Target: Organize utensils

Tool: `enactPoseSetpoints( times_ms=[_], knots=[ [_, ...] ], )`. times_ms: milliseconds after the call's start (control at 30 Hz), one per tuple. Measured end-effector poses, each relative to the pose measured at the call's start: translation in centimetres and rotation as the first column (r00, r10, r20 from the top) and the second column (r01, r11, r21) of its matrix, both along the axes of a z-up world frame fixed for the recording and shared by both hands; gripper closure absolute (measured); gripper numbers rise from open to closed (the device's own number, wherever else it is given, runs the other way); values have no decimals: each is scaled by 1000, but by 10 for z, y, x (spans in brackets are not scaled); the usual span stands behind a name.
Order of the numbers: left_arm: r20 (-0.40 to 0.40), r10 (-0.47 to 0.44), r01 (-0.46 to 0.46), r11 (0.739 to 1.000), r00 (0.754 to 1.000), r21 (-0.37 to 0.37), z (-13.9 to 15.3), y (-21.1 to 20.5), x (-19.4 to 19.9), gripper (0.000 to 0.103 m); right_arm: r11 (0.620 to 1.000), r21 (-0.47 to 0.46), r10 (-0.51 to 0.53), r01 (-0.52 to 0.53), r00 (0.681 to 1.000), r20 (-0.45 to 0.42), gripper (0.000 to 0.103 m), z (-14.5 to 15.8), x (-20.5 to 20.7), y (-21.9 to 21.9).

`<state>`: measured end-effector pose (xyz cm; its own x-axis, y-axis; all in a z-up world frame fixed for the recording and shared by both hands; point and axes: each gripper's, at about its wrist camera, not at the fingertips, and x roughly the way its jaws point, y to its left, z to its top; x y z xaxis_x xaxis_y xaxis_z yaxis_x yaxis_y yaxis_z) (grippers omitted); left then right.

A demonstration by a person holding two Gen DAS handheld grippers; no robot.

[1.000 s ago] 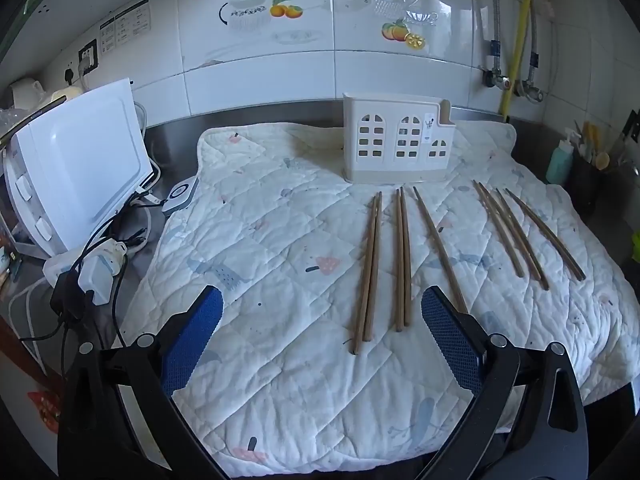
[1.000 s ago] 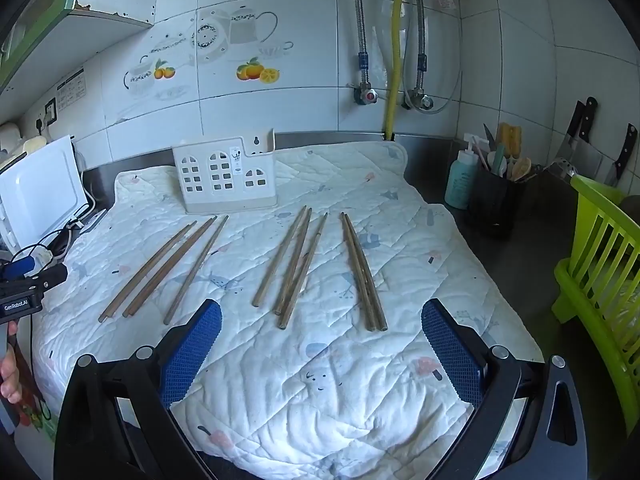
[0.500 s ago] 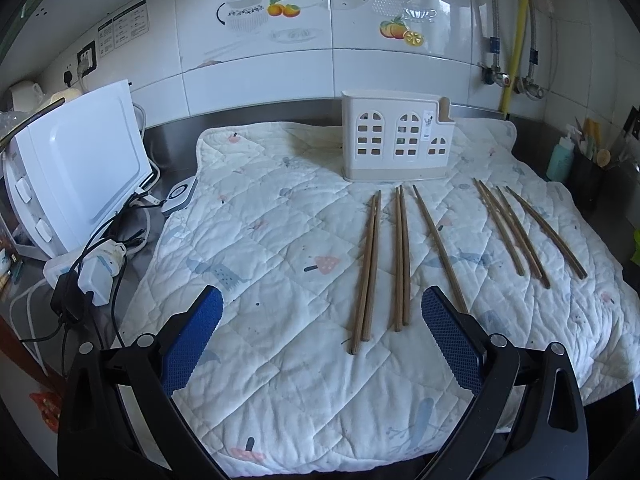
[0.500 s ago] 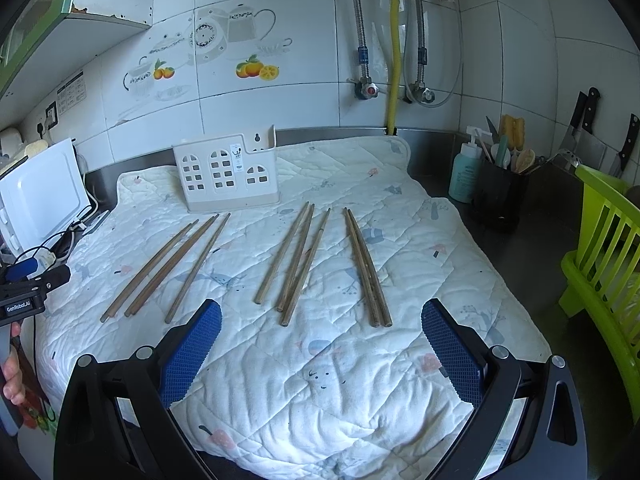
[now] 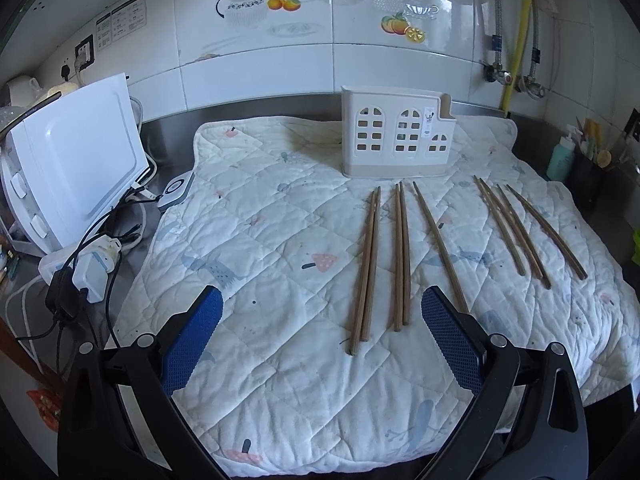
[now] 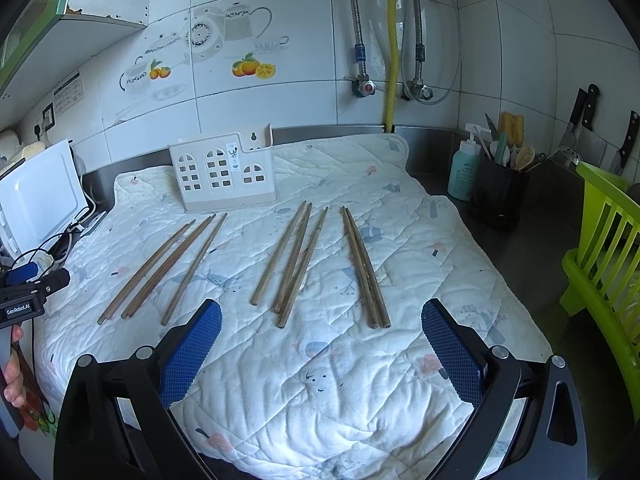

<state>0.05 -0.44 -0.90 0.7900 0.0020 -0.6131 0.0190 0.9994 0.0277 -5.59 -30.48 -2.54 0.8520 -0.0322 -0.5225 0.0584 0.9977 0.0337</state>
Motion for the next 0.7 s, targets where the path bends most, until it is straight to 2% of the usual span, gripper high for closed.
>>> enactPoseSetpoints(
  times_ms=[700],
  knots=[
    [-2, 29, -29, 999, 1000, -23, -2, 15, 2, 5, 1000, 5, -19, 19, 1000, 20, 6, 2, -4, -9]
  ],
)
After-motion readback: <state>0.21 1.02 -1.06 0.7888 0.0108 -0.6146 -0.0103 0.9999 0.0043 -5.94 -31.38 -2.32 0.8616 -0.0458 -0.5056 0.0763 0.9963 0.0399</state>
